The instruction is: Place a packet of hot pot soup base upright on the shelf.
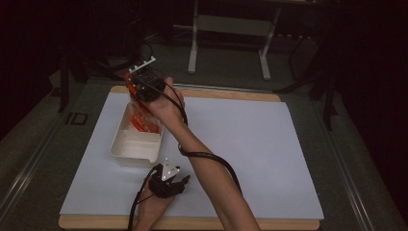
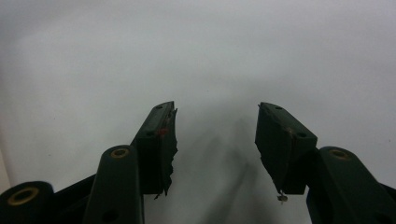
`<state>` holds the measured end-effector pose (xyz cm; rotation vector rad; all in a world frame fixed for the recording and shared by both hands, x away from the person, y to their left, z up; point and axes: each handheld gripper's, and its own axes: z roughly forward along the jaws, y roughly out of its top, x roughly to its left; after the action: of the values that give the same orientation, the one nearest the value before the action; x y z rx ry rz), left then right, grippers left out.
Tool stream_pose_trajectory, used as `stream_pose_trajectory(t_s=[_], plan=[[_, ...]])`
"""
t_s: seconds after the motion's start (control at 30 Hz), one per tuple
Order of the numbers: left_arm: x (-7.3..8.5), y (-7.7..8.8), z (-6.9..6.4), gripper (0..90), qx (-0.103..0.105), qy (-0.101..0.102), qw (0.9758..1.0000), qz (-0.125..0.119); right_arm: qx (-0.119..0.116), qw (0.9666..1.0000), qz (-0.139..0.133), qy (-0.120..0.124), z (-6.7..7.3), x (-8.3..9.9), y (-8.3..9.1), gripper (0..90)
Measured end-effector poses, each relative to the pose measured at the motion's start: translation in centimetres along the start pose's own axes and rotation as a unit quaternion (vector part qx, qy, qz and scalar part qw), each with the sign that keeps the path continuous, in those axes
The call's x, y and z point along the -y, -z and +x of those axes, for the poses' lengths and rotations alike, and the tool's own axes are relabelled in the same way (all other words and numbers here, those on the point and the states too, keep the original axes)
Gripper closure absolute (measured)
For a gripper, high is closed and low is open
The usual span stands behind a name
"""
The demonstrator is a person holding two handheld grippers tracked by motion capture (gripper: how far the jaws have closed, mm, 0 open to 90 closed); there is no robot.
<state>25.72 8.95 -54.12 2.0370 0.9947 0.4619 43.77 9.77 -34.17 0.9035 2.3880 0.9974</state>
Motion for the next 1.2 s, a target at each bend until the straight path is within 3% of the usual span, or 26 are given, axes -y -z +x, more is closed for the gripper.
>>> stream_pose_trajectory(t_s=[0.1, 0.27, 0.37, 0.5, 0.63, 0.8, 1.03, 1.13, 1.2], plan=[[0.0, 0.0, 0.0, 47.8, 0.0, -0.001, 1.0, 0.001, -0.007, 0.9999, 0.003, 0.008, 0.0, 0.1, 0.7, 73.0], [0.0, 0.0, 0.0, 47.9, 0.0, 0.001, 1.0, 0.001, -0.028, 0.9993, -0.005, 0.024, -0.7, 0.8, 3.3, 70.8], [0.0, 0.0, 0.0, 47.9, 0.0, 0.0, 1.0, 0.001, -0.035, 0.9992, -0.011, 0.02, -1.0, 0.9, 4.1, 70.5], [0.0, 0.0, 0.0, 47.8, -0.002, 0.001, 1.0, 0.001, -0.052, 0.9982, -0.03, 0.006, -2.3, 1.4, 6.5, 70.4], [0.0, 0.0, 0.0, 47.9, -0.002, 0.0, 1.0, 0.001, -0.055, 0.9979, -0.034, 0.008, -3.1, 1.9, 7.7, 71.0], [0.0, 0.0, 0.1, 47.9, 0.0, 0.001, 1.0, 0.001, -0.061, 0.9974, -0.038, 0.011, -4.2, 3.4, 9.2, 70.3], [0.0, 0.0, 0.1, 47.9, 0.003, 0.005, 1.0, 0.002, -0.069, 0.997, -0.025, 0.025, -5.0, 6.0, 10.0, 69.0], [0.0, 0.0, 0.2, 47.9, 0.004, 0.006, 1.0, 0.003, -0.075, 0.9967, -0.025, 0.02, -5.6, 7.4, 10.4, 68.3], [0.0, 0.0, 0.2, 47.9, 0.005, 0.007, 1.0, 0.002, -0.089, 0.9953, -0.036, 0.001, -6.5, 8.9, 10.8, 63.3]])
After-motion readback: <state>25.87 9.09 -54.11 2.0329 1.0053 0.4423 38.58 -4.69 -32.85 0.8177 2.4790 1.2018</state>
